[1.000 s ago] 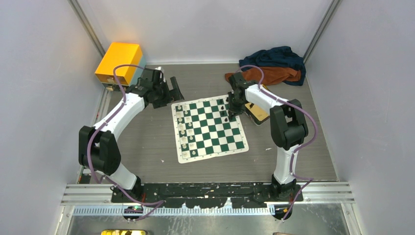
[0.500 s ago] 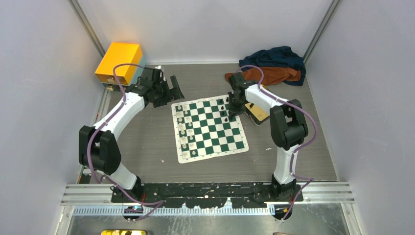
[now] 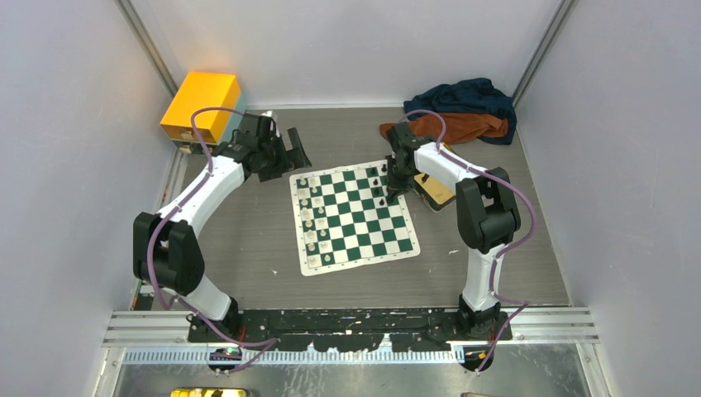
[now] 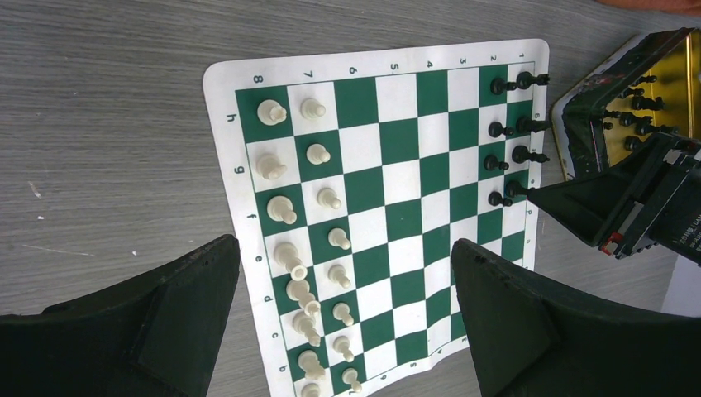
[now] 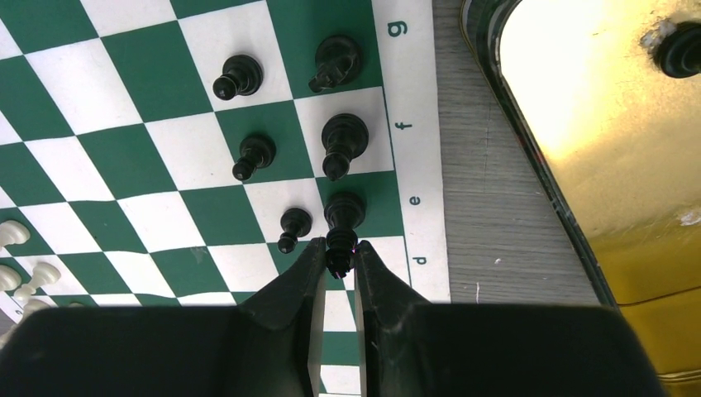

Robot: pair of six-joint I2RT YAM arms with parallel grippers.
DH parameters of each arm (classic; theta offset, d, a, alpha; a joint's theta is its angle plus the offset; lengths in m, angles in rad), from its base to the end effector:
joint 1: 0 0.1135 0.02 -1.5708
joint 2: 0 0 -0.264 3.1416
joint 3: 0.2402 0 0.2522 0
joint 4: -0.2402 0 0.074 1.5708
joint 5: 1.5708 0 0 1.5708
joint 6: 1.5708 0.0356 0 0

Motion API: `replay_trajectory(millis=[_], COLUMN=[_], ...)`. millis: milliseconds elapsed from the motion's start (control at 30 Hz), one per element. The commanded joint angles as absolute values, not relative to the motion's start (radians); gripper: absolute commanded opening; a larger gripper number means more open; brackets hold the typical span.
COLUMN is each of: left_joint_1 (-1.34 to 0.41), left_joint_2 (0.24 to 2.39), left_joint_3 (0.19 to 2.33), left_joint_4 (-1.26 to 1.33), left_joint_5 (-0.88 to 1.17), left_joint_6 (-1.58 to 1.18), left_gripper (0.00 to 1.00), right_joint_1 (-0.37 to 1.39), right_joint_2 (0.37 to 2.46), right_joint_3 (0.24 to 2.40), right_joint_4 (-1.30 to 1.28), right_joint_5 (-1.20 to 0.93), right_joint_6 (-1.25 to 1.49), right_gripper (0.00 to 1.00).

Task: Set up the chess pieces on the board
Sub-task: Place the chess piece on the chessboard.

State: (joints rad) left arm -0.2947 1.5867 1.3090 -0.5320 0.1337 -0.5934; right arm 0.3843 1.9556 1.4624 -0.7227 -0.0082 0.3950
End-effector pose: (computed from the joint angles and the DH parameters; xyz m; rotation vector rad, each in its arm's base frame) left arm 0.3351 -0.1067 0.2889 -0.2996 2.4318 -0.5690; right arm 0.3720 0.1507 0.1923 0.0130 2.8094 0.2020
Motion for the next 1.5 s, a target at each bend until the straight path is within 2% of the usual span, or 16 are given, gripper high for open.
replay_trajectory(millis=[0, 1467], left_joint_1=[-0.299, -0.302], left_joint_2=[1.581, 1.601], left_joint_3=[1.341, 1.352], left_joint_4=[-0.504, -0.496], left_joint_5=[0.149, 0.152], left_joint_6=[-0.587, -0.592], left_gripper=[1.00, 1.00], right_joint_1=[0.381, 0.382], right_joint_2=[1.935, 1.908], right_joint_3=[1.470, 1.474], right_joint_4=[-0.722, -0.746], right_joint_5=[0.043, 0.099], right_joint_6=[0.383, 0.362], right_gripper=[0.10, 0.09])
